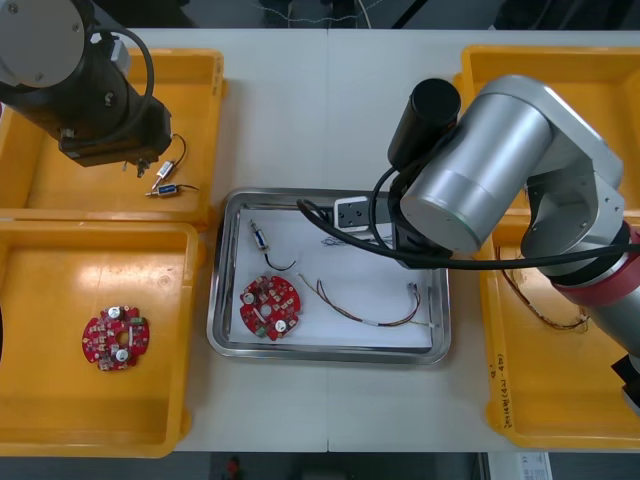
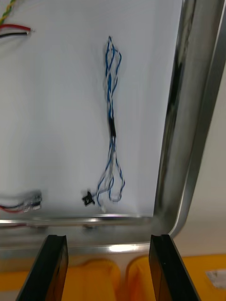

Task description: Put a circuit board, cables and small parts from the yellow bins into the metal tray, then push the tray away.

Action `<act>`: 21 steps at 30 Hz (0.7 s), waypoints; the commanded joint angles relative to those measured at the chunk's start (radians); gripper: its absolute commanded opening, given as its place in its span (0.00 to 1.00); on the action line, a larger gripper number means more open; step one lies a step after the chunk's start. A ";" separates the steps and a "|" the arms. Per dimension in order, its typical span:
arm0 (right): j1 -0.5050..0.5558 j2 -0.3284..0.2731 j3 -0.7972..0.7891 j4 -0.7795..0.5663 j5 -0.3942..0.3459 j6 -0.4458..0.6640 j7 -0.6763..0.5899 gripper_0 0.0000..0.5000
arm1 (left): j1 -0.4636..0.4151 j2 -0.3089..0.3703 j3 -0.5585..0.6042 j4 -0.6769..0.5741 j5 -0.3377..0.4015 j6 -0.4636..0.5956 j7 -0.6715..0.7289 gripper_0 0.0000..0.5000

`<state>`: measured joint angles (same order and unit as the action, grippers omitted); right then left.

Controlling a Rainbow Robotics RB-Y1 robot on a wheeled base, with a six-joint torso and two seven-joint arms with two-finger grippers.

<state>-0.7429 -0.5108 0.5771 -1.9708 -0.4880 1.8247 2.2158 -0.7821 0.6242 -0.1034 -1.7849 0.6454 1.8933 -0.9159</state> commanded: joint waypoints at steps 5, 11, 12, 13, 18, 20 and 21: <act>0.042 0.003 -0.200 -0.151 0.006 0.095 -0.061 1.00 | 0.003 0.038 0.028 -0.050 0.033 0.010 -0.054 0.00; 0.128 -0.011 -0.373 -0.223 -0.020 0.095 -0.087 1.00 | 0.003 0.025 -0.002 -0.079 0.045 0.009 -0.026 0.00; 0.145 -0.018 -0.410 -0.227 -0.037 0.095 -0.093 1.00 | 0.003 0.020 -0.015 -0.088 0.043 0.009 -0.012 0.00; 0.152 -0.022 -0.428 -0.227 -0.046 0.095 -0.096 1.00 | 0.004 0.017 -0.019 -0.091 0.045 0.009 -0.001 0.00; 0.221 -0.054 -0.617 -0.229 -0.173 0.095 -0.200 1.00 | 0.003 -0.008 -0.082 -0.125 0.037 -0.008 0.074 0.00; 0.246 -0.064 -0.672 -0.229 -0.204 0.095 -0.240 1.00 | 0.003 -0.018 -0.104 -0.131 0.031 -0.013 0.080 0.00; 0.263 -0.074 -0.703 -0.229 -0.219 0.095 -0.265 1.00 | 0.003 -0.026 -0.118 -0.133 0.030 -0.016 0.086 0.00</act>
<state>-0.5301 -0.5328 -0.0267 -2.1649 -0.6687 1.9187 2.0163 -0.7796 0.6212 -0.1762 -1.8765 0.6820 1.8910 -0.9143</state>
